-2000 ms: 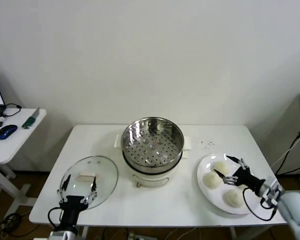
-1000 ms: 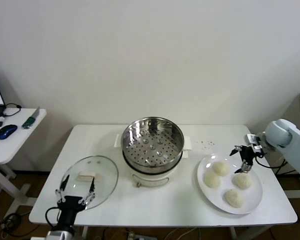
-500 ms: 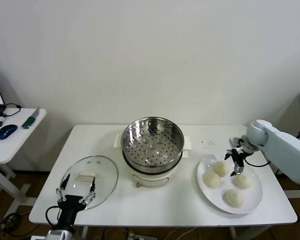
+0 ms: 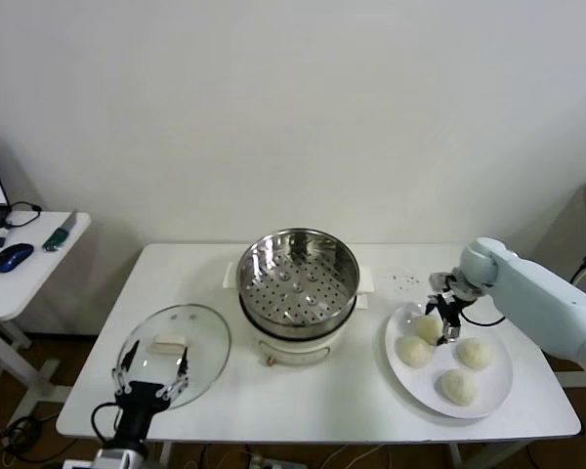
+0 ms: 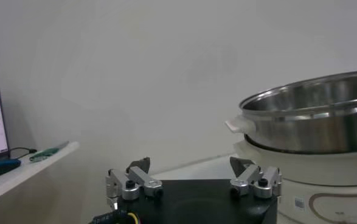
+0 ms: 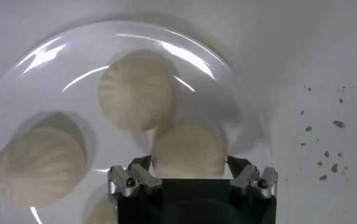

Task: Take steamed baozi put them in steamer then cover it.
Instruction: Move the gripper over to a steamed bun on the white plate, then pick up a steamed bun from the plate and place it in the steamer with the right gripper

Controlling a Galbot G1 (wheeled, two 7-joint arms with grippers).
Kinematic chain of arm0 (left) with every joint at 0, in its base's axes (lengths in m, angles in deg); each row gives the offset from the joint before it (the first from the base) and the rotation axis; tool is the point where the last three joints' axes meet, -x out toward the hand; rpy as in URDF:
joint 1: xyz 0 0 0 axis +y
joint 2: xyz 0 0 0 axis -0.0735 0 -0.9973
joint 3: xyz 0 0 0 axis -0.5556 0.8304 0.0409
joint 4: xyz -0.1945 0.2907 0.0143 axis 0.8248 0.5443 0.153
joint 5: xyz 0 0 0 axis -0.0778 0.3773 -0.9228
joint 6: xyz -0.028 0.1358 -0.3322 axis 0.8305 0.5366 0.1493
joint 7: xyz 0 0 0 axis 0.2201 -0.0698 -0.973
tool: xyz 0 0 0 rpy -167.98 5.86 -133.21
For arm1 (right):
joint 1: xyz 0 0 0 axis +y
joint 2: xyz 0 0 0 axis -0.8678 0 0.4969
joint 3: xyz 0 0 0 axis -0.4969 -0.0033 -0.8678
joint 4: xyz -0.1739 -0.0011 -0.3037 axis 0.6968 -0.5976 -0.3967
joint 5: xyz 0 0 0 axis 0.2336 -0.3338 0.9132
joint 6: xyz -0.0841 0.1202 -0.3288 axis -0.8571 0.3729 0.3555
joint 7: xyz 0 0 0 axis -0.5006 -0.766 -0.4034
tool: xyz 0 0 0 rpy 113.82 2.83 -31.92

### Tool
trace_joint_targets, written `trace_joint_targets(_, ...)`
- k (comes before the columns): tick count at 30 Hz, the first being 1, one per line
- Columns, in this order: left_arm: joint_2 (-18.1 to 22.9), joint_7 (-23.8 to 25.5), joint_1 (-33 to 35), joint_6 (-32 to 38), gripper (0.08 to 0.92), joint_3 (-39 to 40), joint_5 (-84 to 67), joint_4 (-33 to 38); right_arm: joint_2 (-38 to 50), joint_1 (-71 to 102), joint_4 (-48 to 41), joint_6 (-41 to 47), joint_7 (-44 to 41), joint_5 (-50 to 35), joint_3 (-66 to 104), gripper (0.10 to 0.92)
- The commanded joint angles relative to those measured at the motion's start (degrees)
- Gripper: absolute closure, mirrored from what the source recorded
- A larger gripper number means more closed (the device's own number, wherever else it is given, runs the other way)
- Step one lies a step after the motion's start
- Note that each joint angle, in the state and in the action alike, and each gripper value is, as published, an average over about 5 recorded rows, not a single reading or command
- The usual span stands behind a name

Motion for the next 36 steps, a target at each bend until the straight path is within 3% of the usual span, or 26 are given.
trace_joint_targets(1,0.06,-0.04,0.11,0.01,0.177,0.05,0.12,0.26,-1.29,0.04,-1.29,-0.77,-0.45,1.04,0.20,0.242)
trace_joint_targets(7,0.07,-0.05,0.47,0.15,0.177,-0.16,0.00,0.35,-0.34,-0.36,-0.65,-1.55,-0.76,0.38,0.18,0.321)
trace_joint_targets(12,0.10,-0.05,0.84,0.36,0.177,-0.24,-0.08,0.35,1.13,-4.71,0.55,-3.75,-1.61,-1.75,-2.93,0.329)
trace_joint_targets(18,0.07,-0.05,1.26,0.49,0.177,-0.23,-0.14,0.47,0.88,-20.45,2.12,-10.24,-5.11,-6.03,-13.66,0.330)
trace_joint_targets(25,0.04,0.12,1.71,0.57,0.177,-0.04,-0.12,0.78,-5.65,-38.50,3.92,-19.06,-9.62,-11.54,-26.20,0.329)
trace_joint_targets(36,0.35,0.07,1.54,0.60,0.177,0.32,-0.10,0.29,-19.28,-41.92,11.87,-32.91,-8.03,-0.42,-24.51,0.321)
